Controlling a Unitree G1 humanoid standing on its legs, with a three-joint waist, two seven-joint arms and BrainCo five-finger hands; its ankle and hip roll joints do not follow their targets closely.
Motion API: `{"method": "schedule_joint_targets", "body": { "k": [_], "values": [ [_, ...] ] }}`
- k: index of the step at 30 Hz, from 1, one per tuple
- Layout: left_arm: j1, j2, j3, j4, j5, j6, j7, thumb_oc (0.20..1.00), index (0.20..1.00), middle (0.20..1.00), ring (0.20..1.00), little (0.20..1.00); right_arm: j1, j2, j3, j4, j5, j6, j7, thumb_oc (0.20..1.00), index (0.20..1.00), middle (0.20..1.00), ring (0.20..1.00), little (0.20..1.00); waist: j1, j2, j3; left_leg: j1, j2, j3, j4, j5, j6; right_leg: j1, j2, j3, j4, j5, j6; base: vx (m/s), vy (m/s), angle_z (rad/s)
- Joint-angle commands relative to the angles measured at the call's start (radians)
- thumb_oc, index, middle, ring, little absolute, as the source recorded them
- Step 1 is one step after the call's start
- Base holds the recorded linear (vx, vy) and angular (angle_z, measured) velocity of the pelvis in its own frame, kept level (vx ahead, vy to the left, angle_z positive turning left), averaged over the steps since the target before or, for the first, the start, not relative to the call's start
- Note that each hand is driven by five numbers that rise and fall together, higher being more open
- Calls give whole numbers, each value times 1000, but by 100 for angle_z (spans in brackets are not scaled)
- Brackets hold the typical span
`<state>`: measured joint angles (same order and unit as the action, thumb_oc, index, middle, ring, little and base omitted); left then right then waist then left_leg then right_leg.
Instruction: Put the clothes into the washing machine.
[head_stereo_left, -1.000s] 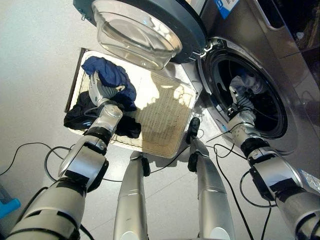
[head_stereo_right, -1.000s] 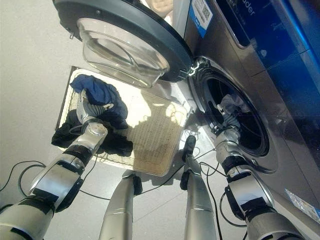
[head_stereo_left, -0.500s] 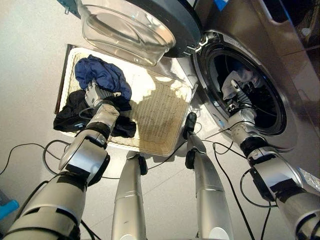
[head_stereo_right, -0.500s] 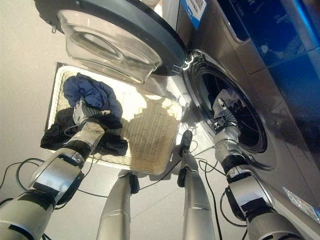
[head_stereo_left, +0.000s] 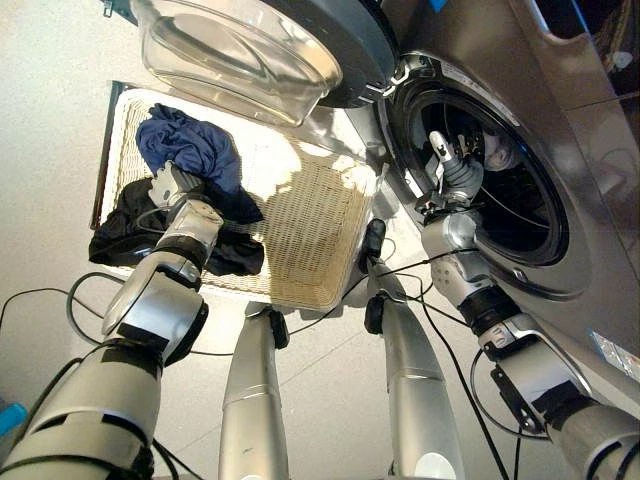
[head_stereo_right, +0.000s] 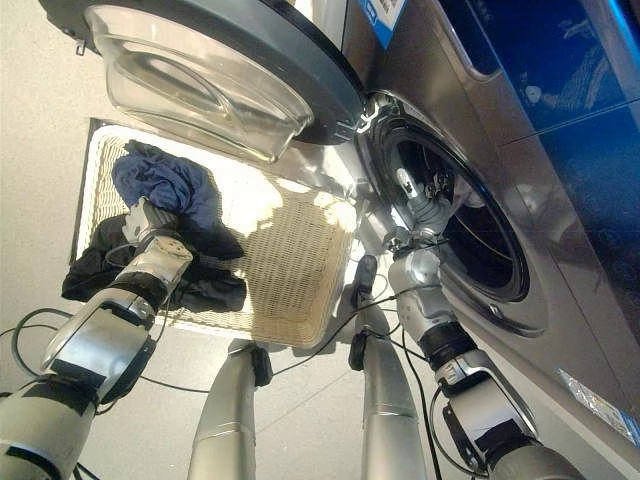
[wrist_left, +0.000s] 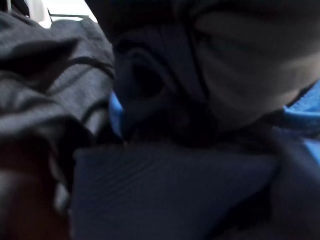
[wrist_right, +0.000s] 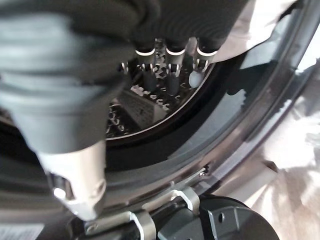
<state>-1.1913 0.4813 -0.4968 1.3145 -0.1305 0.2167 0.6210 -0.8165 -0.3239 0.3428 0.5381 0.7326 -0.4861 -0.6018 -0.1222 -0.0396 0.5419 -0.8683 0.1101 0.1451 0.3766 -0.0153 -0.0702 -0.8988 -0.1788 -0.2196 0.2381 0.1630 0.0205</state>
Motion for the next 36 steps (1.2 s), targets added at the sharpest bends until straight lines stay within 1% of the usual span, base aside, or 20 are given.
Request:
{"method": "schedule_joint_targets", "body": {
  "k": [1,2,3,6,7,8,11,14,16,18,22,23,25,27,28,29,31,34,35,36],
  "values": [
    [48,-22,26,35,51,-60,49,200,200,200,200,200,45,-1,-23,-65,-93,-13,-32,1000,1000,1000,1000,1000,33,-11,-22,29,-39,89,-113,88,-60,10,39,-21,125,-115,103,0,0,0],
    [49,-21,27,34,56,-70,55,200,200,200,200,200,49,0,-20,-59,-93,-14,-32,1000,1000,1000,1000,1000,34,-10,-22,33,-38,89,-112,87,-60,14,38,-22,128,-117,103,0,0,0],
    [54,-15,31,30,76,-112,70,200,200,200,200,200,58,-2,-17,-40,-101,-14,-26,1000,1000,1000,1000,1000,38,-9,-22,46,-35,89,-108,82,-60,26,33,-26,136,-123,103,0,0,0],
    [56,-14,32,28,81,-120,74,200,200,200,200,200,61,-2,-16,-36,-103,-16,-25,1000,1000,1000,1000,1000,38,-9,-22,49,-35,89,-107,80,-59,28,33,-26,139,-124,102,0,-4,1],
    [60,-13,34,20,91,-147,90,200,200,200,200,200,69,-1,-12,-29,-120,-15,-20,1000,1000,1000,1000,1000,40,-8,-22,58,-34,89,-103,77,-58,35,31,-27,146,-127,102,-8,-22,4],
    [70,-8,45,-13,120,-222,125,200,200,200,200,200,78,-10,1,-27,-191,-7,-9,1000,1000,1000,1000,1000,45,-6,-22,80,-30,90,-104,72,-55,53,24,-35,159,-139,101,-10,-23,6],
    [101,-1,55,-89,164,-298,163,200,200,200,200,200,97,-33,21,-45,-292,24,16,1000,1000,1000,1000,1000,54,2,-22,104,-33,87,-104,64,-55,76,16,-42,167,-151,100,-4,-4,1],
    [130,-1,65,-137,196,-330,182,200,200,200,200,200,108,-44,27,-48,-359,48,22,1000,1000,1000,1000,1000,60,8,-22,115,-36,84,-102,58,-53,86,13,-45,173,-157,100,0,0,0],
    [180,0,72,-219,272,-387,211,200,200,200,200,200,112,-69,44,-33,-451,72,14,1000,1000,1000,1000,1000,76,18,-22,135,-37,83,-103,46,-50,103,2,-58,181,-167,102,-15,-43,1],
    [190,0,75,-236,288,-400,215,200,200,200,200,200,111,-75,49,-26,-467,78,27,1000,1000,1000,1000,1000,80,20,-22,139,-37,83,-104,44,-49,107,-1,-62,183,-169,102,-12,-25,4],
    [235,-4,78,-311,340,-459,228,200,200,200,200,200,97,-104,79,-14,-582,111,70,1000,1000,1000,1000,1000,95,29,-22,144,-40,75,-97,34,-45,112,-12,-72,197,-179,103,-7,-17,3],
    [262,-2,69,-373,397,-489,222,200,200,200,200,200,79,-130,116,-18,-685,148,111,1000,1000,1000,1000,1000,107,34,-22,148,-43,68,-90,26,-42,117,-20,-79,205,-184,104,-10,-46,10],
    [267,-1,68,-382,400,-495,218,200,200,200,200,200,76,-136,122,-19,-703,158,121,1000,1000,1000,1000,1000,109,35,-22,148,-43,66,-89,25,-42,118,-21,-80,206,-185,104,-5,-31,11],
    [284,1,63,-413,416,-517,204,200,200,200,200,200,66,-157,143,-19,-740,168,145,1000,1000,1000,1000,1000,116,38,-22,150,-44,63,-86,21,-41,122,-26,-85,208,-186,106,1,-29,7],
    [297,3,60,-435,432,-531,192,200,200,200,200,200,57,-171,159,-15,-784,189,171,1000,1000,1000,1000,1000,122,39,-22,151,-45,61,-84,19,-40,124,-29,-89,209,-187,107,6,-63,8],
    [319,9,41,-467,459,-570,166,200,200,200,200,200,33,-205,201,0,-854,204,187,1000,1000,1000,1000,1000,135,42,-22,154,-46,56,-80,15,-38,129,-38,-99,212,-187,109,6,-63,13],
    [325,9,36,-480,464,-583,155,200,200,200,200,200,22,-214,214,1,-881,212,196,1000,1000,1000,1000,1000,139,43,-22,155,-46,55,-79,14,-37,130,-39,-101,213,-187,110,6,-46,14],
    [337,14,12,-514,445,-621,96,200,200,200,200,200,-25,-243,260,2,-962,230,201,1000,1000,1000,1000,1000,149,47,-22,152,-48,51,-77,13,-34,131,-42,-108,214,-185,111,4,-36,8],
    [344,11,-3,-544,392,-641,31,200,200,200,200,200,-61,-257,291,4,-977,247,206,1000,1000,1000,1000,1000,156,50,-22,149,-51,46,-73,12,-32,130,-42,-109,214,-183,112,4,-27,5],
    [345,11,-5,-551,382,-643,20,200,200,200,200,200,-67,-257,295,5,-977,249,206,1000,1000,1000,1000,1000,157,51,-22,148,-51,46,-72,12,-32,129,-42,-109,213,-183,112,5,-26,5]
  ]
}}
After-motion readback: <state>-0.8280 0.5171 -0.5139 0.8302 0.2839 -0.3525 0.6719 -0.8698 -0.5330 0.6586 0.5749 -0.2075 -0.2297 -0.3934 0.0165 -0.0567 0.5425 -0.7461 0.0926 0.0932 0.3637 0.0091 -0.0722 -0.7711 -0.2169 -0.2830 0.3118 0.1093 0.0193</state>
